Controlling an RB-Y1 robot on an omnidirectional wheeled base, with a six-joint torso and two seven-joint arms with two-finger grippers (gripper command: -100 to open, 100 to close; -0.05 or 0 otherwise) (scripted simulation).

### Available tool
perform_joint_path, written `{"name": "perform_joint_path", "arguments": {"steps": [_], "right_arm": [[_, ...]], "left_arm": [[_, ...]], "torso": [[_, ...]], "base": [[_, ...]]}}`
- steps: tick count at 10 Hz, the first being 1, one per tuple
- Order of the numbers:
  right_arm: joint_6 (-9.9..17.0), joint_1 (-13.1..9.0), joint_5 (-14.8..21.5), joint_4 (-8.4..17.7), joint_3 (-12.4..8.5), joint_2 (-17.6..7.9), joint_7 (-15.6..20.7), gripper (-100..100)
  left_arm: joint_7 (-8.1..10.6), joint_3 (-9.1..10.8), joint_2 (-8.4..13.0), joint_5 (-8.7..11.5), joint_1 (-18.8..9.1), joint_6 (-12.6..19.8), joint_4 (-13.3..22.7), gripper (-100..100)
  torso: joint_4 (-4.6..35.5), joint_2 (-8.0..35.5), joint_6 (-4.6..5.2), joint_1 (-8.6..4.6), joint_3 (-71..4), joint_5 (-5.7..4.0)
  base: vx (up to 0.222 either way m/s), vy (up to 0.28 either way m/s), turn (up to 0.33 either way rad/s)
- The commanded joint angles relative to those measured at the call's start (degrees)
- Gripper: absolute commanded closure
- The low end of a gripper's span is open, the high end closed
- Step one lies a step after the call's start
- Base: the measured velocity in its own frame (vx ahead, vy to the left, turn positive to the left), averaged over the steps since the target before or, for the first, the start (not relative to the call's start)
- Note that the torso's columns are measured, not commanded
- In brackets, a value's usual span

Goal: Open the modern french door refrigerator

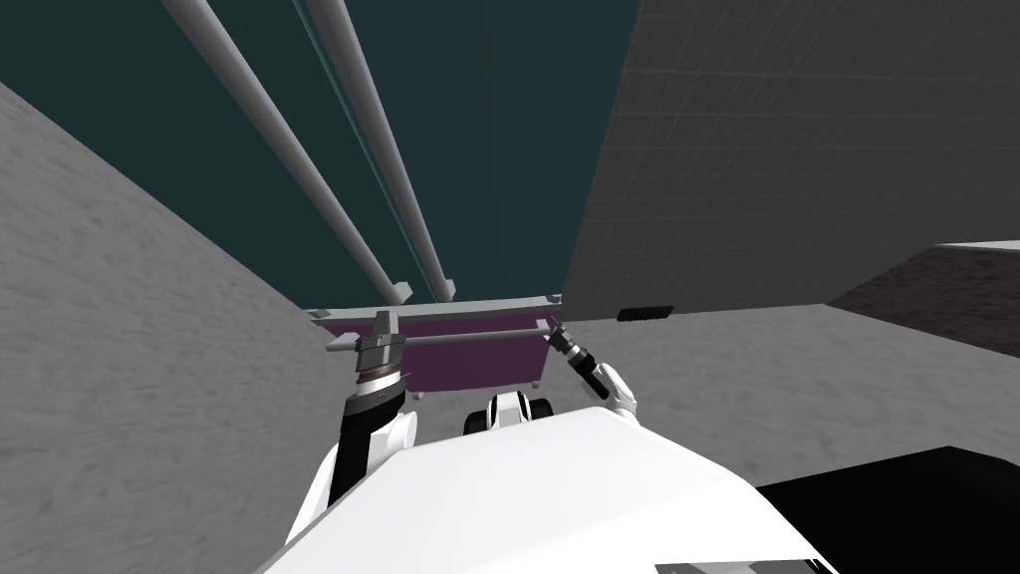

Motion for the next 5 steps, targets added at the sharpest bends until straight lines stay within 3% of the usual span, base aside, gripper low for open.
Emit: {"name": "perform_joint_path", "arguments": {"steps": [1, 3, 5], "right_arm": [[3.1, -0.4, -1.7, 0.5, -2.5, 0.4, 0.1, -100], [4.6, -0.6, -2.7, 0.9, -3.9, 1.0, 0.2, -100], [7.1, -0.9, -4.3, 1.6, -6.1, 4.4, 0.5, -100]], "left_arm": [[0.00, 0.00, 0.0, 0.0, 0.0, 0.0, 0.0, 0], [0.00, 0.00, 0.0, 0.0, 0.0, 0.0, 0.0, 0], [0.00, 0.00, 0.0, 0.0, 0.0, 0.0, 0.0, 0]], "torso": [[0.0, 0.0, 0.01, 0.15, 0.0, 0.04], [0.0, 0.0, -0.01, 0.00, 0.0, 0.00], [0.0, -0.1, 0.01, -0.02, -0.1, -0.01]], "base": [[-0.004, 0.151, -0.140], [-0.003, 0.125, -0.099], [0.002, 0.137, -0.181]]}}
